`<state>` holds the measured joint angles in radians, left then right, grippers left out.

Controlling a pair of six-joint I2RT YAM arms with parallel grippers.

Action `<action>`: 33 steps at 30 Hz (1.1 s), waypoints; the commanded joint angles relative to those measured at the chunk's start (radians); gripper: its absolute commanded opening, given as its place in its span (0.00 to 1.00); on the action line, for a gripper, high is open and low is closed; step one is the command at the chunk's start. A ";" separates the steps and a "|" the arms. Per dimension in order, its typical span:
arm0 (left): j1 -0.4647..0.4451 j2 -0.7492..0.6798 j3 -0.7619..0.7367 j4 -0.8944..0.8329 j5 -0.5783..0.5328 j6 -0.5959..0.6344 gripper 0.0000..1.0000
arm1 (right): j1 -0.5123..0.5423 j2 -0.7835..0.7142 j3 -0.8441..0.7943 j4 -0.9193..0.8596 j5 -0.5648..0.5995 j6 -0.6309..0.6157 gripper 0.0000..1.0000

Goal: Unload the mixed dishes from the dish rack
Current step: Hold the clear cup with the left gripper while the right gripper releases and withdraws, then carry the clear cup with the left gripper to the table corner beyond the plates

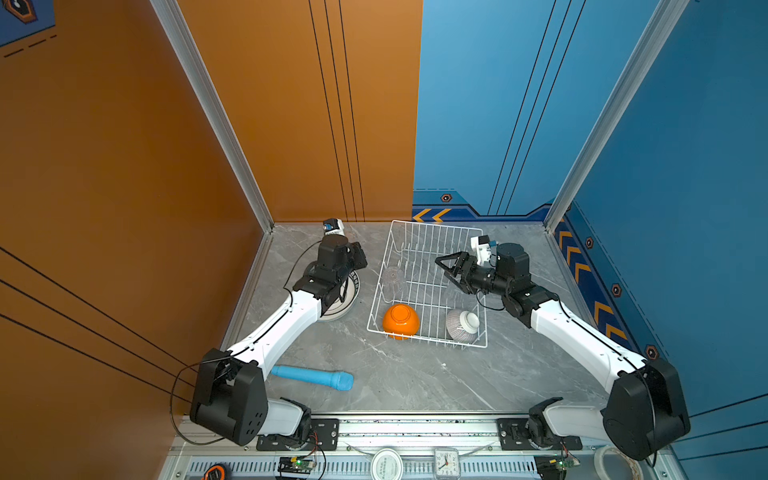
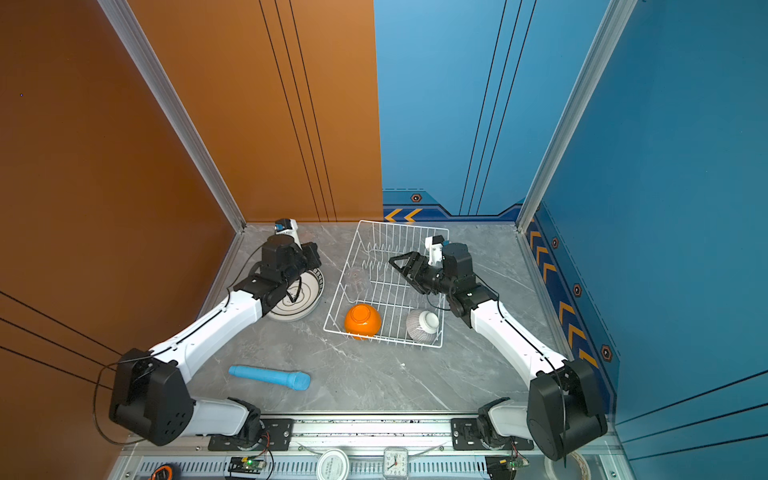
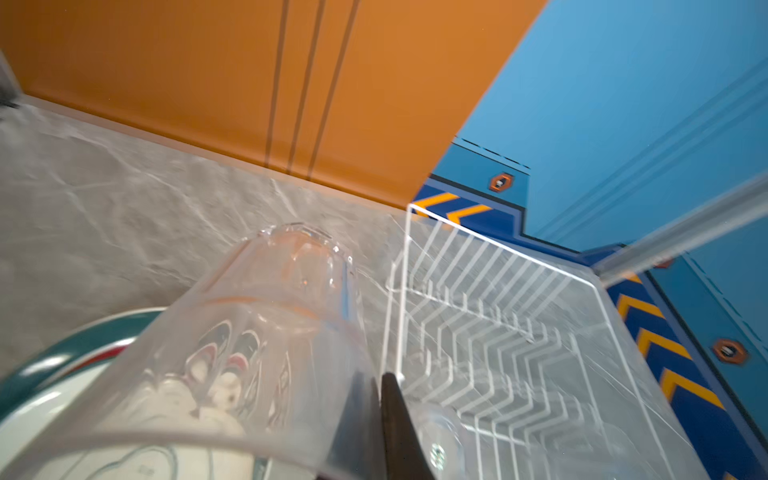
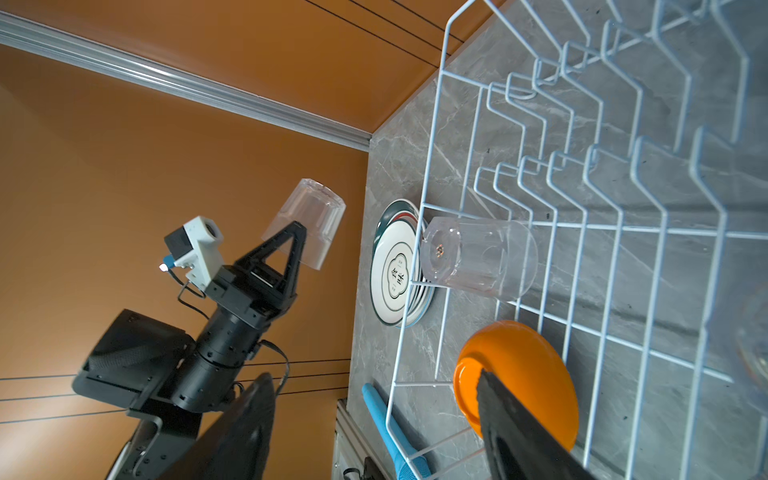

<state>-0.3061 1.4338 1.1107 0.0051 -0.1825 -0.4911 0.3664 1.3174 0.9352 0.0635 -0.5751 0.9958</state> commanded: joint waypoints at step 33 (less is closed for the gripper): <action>0.394 0.784 0.988 -0.803 0.038 0.181 0.00 | 0.075 -0.019 0.009 -0.445 0.349 -0.401 0.78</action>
<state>0.0906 2.2047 2.0605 -0.7490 -0.1745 -0.3180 0.4324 1.2869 0.9627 -0.3676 -0.2523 0.6167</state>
